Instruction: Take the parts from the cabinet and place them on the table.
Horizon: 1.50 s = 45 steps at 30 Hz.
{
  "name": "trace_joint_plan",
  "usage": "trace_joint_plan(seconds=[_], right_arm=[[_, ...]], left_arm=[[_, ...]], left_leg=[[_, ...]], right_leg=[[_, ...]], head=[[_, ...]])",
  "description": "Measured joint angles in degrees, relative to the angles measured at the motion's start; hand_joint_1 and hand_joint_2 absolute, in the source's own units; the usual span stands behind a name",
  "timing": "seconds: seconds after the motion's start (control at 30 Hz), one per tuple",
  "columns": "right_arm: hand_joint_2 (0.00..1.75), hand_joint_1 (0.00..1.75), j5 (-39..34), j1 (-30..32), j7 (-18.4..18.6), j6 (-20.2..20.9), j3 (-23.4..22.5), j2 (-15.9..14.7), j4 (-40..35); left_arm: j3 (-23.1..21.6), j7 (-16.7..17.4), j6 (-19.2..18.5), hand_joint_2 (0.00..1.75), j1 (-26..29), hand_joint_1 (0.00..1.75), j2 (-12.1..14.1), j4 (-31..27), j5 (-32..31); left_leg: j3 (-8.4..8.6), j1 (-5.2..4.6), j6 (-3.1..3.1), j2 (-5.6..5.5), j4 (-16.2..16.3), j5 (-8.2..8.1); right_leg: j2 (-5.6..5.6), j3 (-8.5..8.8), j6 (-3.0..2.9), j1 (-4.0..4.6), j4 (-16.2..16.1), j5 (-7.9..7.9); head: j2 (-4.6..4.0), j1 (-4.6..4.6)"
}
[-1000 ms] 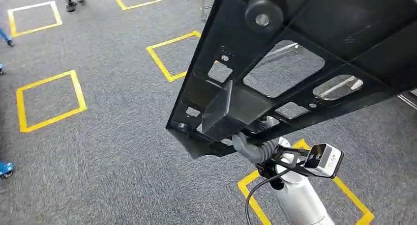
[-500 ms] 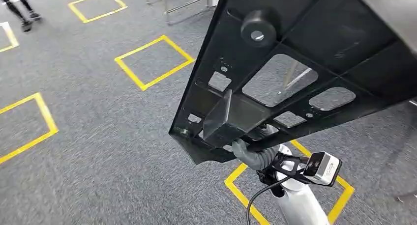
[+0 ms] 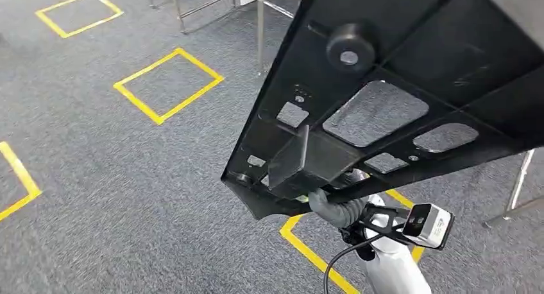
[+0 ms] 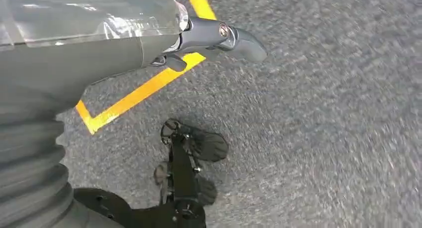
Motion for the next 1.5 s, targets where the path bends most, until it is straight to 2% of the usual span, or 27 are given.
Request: trace_joint_plan(seconds=[0.13,0.17,0.2,0.23,0.3,0.37,0.43,0.47,0.5,0.53,0.63,0.67,0.73,0.8,0.83,0.87,0.9,0.97,1.0,1.03,1.17,1.23,1.33,1.37,1.4,1.47,1.5], right_arm=[[1.75,1.75,0.0,-0.31,0.0,0.0,-0.31,0.0,-0.02],[1.75,1.75,0.02,-0.26,0.02,-0.02,-0.31,0.0,-0.07],[1.75,1.75,0.07,-0.51,0.0,-0.04,-0.31,0.0,-0.04],[1.75,1.75,0.09,-0.79,0.0,-0.04,-0.28,0.04,-0.02],[1.75,1.75,0.09,-0.91,0.0,-0.04,-0.22,0.11,0.17],[1.75,1.75,0.09,-0.91,0.02,-0.11,-0.2,0.11,0.48],[1.75,1.75,0.09,-1.0,0.02,-0.37,-0.17,0.09,0.52],[1.75,1.75,0.09,-1.14,0.02,-0.55,-0.15,0.09,0.52],[1.75,1.75,0.09,-1.29,0.02,-0.74,-0.11,0.09,0.52],[1.75,1.75,0.13,-1.39,0.0,-0.96,-0.09,0.09,0.5],[1.75,1.75,0.94,-1.18,0.0,-1.68,0.0,-0.02,0.24],[1.75,1.75,0.94,-1.11,0.02,-1.9,0.0,-0.11,0.06],[1.75,1.75,0.87,-1.44,0.0,-2.06,0.02,-0.31,-0.13],[1.75,1.75,0.79,-1.36,0.0,-2.08,0.07,-0.37,-0.13],[1.75,1.75,0.76,-1.22,0.0,-2.08,0.07,-0.44,-0.13],[1.75,1.75,0.74,-1.08,0.0,-2.08,0.07,-0.5,-0.13],[1.75,1.75,0.74,-1.05,0.0,-2.1,0.07,-0.59,-0.13],[1.75,1.75,0.74,-1.1,0.0,-2.25,0.07,-0.66,-0.13],[1.75,1.75,0.74,-1.19,0.0,-2.38,0.07,-0.66,-0.13],[1.75,1.75,0.76,-1.33,0.02,-2.56,0.09,-0.66,-0.13],[1.75,1.75,0.74,-1.51,0.0,-2.95,0.11,-0.72,-0.13],[1.75,1.75,0.72,-1.9,0.0,-2.89,0.22,-0.72,0.0],[1.75,1.75,0.5,-1.95,0.02,-2.71,0.39,-0.72,0.22],[1.75,1.75,0.48,-1.93,0.02,-2.51,0.44,-0.72,0.41],[1.75,1.75,0.48,-1.93,0.02,-2.36,0.48,-0.72,0.48],[1.75,1.75,0.48,-1.99,0.02,-2.19,0.5,-0.7,0.5],[1.75,1.75,0.48,-2.07,0.02,-2.03,0.5,-0.7,0.5]], left_arm=[[0.0,-0.2,0.0,1.75,-0.16,0.0,0.0,0.0,-0.02],[0.0,-0.22,0.0,1.75,-0.31,0.0,0.0,0.0,-0.07],[0.0,-0.24,0.02,1.75,-0.37,0.0,-0.02,0.0,-0.07],[-0.02,-0.22,0.0,1.75,-0.33,0.0,-0.02,0.02,-0.17],[0.02,-0.22,0.13,1.75,-0.06,0.0,0.0,0.02,0.02],[0.04,-0.22,0.22,1.75,0.16,0.0,0.0,0.02,0.04],[0.07,-0.2,0.22,1.75,0.1,0.0,0.04,0.02,0.09],[0.07,-0.2,0.22,1.75,0.08,0.0,0.09,0.02,0.11],[0.09,-0.15,0.22,1.75,0.09,0.0,0.09,0.02,0.22],[0.13,-0.13,0.24,1.75,0.05,0.0,0.09,0.02,0.33],[0.31,-0.07,0.52,1.75,-0.09,0.0,0.09,0.02,0.68],[0.35,-0.06,0.55,1.75,-0.23,0.0,-0.07,0.02,0.68],[0.53,0.11,0.57,1.75,-0.28,0.0,-0.04,0.02,0.7],[0.81,0.35,0.68,1.75,-0.09,0.0,-0.02,0.02,0.72],[0.94,0.46,0.72,1.75,-0.01,0.0,-0.02,0.02,0.72],[0.96,0.48,0.72,1.75,0.02,0.0,-0.02,0.02,0.72],[0.98,0.53,0.72,1.75,-0.01,0.0,-0.02,0.02,0.7],[0.96,0.57,0.72,1.75,-0.08,0.0,-0.04,0.02,0.63],[0.96,0.57,0.7,1.75,-0.08,0.0,-0.07,0.02,0.5],[0.96,0.57,0.7,1.75,-0.1,0.0,-0.13,0.02,0.37],[0.96,0.59,0.7,1.75,-0.5,0.0,-0.11,0.02,0.0],[0.94,0.57,0.64,1.75,-0.72,0.0,0.02,0.02,0.0],[0.94,0.85,0.7,1.75,-0.4,0.0,0.18,0.02,-0.15],[0.94,0.98,0.7,1.75,-0.27,0.0,0.18,0.02,-0.15],[0.94,1.14,0.7,1.75,-0.27,0.0,0.17,0.02,-0.15],[0.94,1.31,0.66,1.75,-0.33,0.0,0.22,0.02,-0.15],[0.94,1.38,0.59,1.75,-0.33,0.0,0.24,0.02,-0.17]], left_leg=[[0.68,-0.04,-1.28,2.02,-0.42,-0.29],[0.62,0.07,-1.68,1.45,-0.12,-0.79],[0.12,0.19,-1.92,-1.23,1.56,-1.84],[-1.53,0.25,-2.03,-2.63,5.08,-3.88],[-6.34,0.27,-2.26,-3.7,14.58,-7.84],[-8.49,0.27,-2.34,-3.76,17.63,-7.27],[-5.39,0.33,-2.14,-4.09,9.58,-1.71],[-3.28,0.46,-2.08,-5.22,4.69,0.79],[-1.85,0.7,-1.82,-7.83,1.44,0.96],[-1.52,0.63,-1.59,-8.09,0.51,0.61],[-1.55,0.25,-0.54,-6.66,0.69,0.71],[-1.37,0.69,0.04,-6.02,0.08,1.07],[-1.12,0.61,0.62,-4.96,-0.16,1.05],[-1.14,0.4,0.83,-3.66,-0.14,0.87],[-1.14,0.37,0.82,-3.0,-0.13,0.79],[-1.06,0.35,0.78,-2.39,-0.12,0.69],[-0.92,0.34,0.71,-1.84,-0.12,0.57],[-0.3,0.29,0.44,-0.8,-0.13,0.22],[0.01,0.26,0.25,-0.43,-0.16,0.03],[0.07,-0.18,-0.19,0.02,-0.03,-0.23],[0.92,-0.27,-1.44,2.09,-0.55,-0.57],[-0.51,0.1,-1.74,-2.19,2.98,-3.03],[-7.07,0.19,-2.05,-3.77,15.97,-8.4],[-8.22,0.2,-2.14,-3.77,17.62,-8.14],[-7.89,0.23,-2.13,-3.81,16.19,-6.41],[-4.05,0.46,-2.03,-4.37,7.11,-0.87],[-1.91,0.7,-1.96,-6.12,2.18,1.3]], right_leg=[[2.5,-0.28,-0.95,0.36,-0.21,0.37],[3.09,0.47,-1.36,-0.63,-1.04,0.9],[3.68,0.7,-1.47,-0.55,-1.37,0.99],[4.14,0.7,-1.81,-0.56,-1.36,1.06],[5.43,0.71,-2.04,-0.43,-1.3,0.93],[6.97,0.74,-2.01,-0.42,-1.08,0.87],[8.61,0.88,-1.68,-0.52,-0.59,0.54],[9.17,0.91,-1.48,-0.6,-0.27,0.3],[9.62,0.68,-1.24,-0.69,0.06,0.06],[10.3,0.21,-0.89,-0.4,0.71,-0.1],[11.71,-0.1,0.27,-0.8,0.12,0.26],[11.24,-0.16,0.51,-0.75,0.48,-0.01],[6.67,-2.3,0.95,-0.62,4.93,-2.91],[5.52,-7.28,1.44,-0.98,14.59,-7.15],[5.43,-9.19,1.62,-1.1,18.09,-8.0],[5.38,-9.63,1.72,-1.19,18.55,-7.37],[5.25,-8.66,1.7,-1.23,16.35,-5.61],[3.87,-3.02,1.13,-1.09,5.67,-0.26],[1.15,-0.3,0.45,-0.61,0.64,1.15],[0.53,-0.06,0.24,-0.02,-0.08,0.5],[3.28,-0.18,-0.91,-0.24,-0.73,0.91],[4.1,0.45,-1.43,-0.72,-1.39,1.27],[5.93,0.41,-1.77,-0.67,-1.27,1.2],[6.71,0.38,-1.75,-0.67,-1.13,1.19],[7.51,0.41,-1.64,-0.73,-0.94,1.1],[8.93,0.55,-1.29,-0.84,-0.44,0.76],[9.44,0.51,-1.05,-0.89,-0.1,0.52]], head=[[0.0,0.02],[0.0,0.0],[0.0,0.0],[0.0,0.0],[0.0,0.0],[0.0,0.0],[0.0,0.0],[0.0,0.0],[0.0,0.0],[0.0,0.02],[0.0,0.0],[0.0,0.0],[0.0,0.0],[0.0,0.02],[0.0,0.0],[0.0,0.0],[0.0,0.02],[0.0,0.0],[0.0,0.02],[0.0,0.02],[0.0,0.0],[0.0,0.0],[0.0,0.0],[0.0,0.0],[0.0,0.0],[0.0,0.0],[0.0,0.0]])
